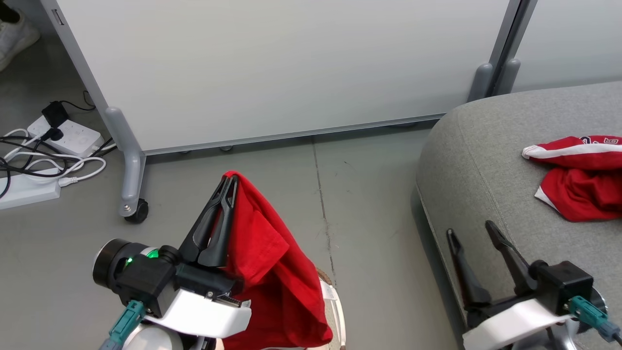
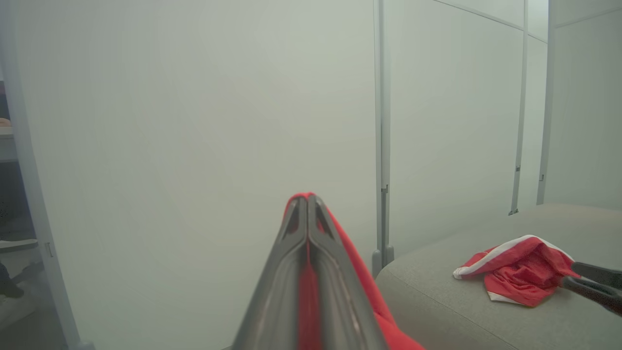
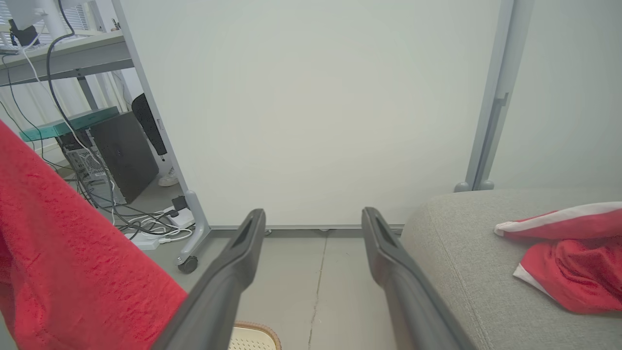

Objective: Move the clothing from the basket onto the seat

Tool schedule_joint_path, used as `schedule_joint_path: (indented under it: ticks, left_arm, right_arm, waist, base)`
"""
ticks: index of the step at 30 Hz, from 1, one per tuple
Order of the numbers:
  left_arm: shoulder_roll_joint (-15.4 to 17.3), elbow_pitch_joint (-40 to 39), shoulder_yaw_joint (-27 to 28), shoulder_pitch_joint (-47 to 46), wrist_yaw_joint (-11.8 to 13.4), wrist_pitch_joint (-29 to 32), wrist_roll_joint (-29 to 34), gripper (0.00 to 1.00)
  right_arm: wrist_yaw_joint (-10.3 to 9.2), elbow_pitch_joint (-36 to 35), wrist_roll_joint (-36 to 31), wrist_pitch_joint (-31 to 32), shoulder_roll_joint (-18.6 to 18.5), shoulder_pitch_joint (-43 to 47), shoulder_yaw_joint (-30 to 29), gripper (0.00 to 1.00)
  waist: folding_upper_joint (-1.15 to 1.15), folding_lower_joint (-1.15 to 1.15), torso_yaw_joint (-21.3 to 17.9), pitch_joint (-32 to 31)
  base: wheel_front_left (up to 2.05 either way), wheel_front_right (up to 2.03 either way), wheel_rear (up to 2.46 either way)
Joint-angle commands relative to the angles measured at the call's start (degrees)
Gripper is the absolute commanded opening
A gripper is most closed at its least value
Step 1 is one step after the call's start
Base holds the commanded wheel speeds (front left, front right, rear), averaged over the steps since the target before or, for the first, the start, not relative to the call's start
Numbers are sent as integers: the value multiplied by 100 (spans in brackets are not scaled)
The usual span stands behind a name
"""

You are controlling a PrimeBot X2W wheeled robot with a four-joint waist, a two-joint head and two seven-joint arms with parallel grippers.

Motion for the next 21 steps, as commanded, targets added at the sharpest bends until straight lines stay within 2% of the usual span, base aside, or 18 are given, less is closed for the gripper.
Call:
schedule_joint_path:
  ticks: [1,5,9,16,21]
  left_arm:
    - [13,8,-5,-61,-34,0,-27,0]
    - [-6,26,-66,-197,-75,10,-24,0]
    - [-34,44,-145,-285,-97,14,-23,0]
    - [-53,58,-307,-365,-184,15,-8,0]
    - [-85,12,-422,-375,-210,9,16,0]
  right_arm:
    - [1,-18,56,-41,9,-99,74,100]
    - [1,49,205,-86,6,-366,624,100]
    - [1,316,457,-141,-75,-743,1473,100]
    - [1,1029,987,-390,-72,-1397,2835,100]
    - [1,1695,1249,-542,-53,-1903,3459,100]
  waist:
    - [0,0,22,4]
    - [0,0,103,44]
    - [0,0,190,54]
    - [0,0,357,40]
    - [0,0,444,75]
  base:
    - [0,0,0]
    - [0,0,0]
    - [0,0,0]
    - [0,0,0]
    - [0,0,0]
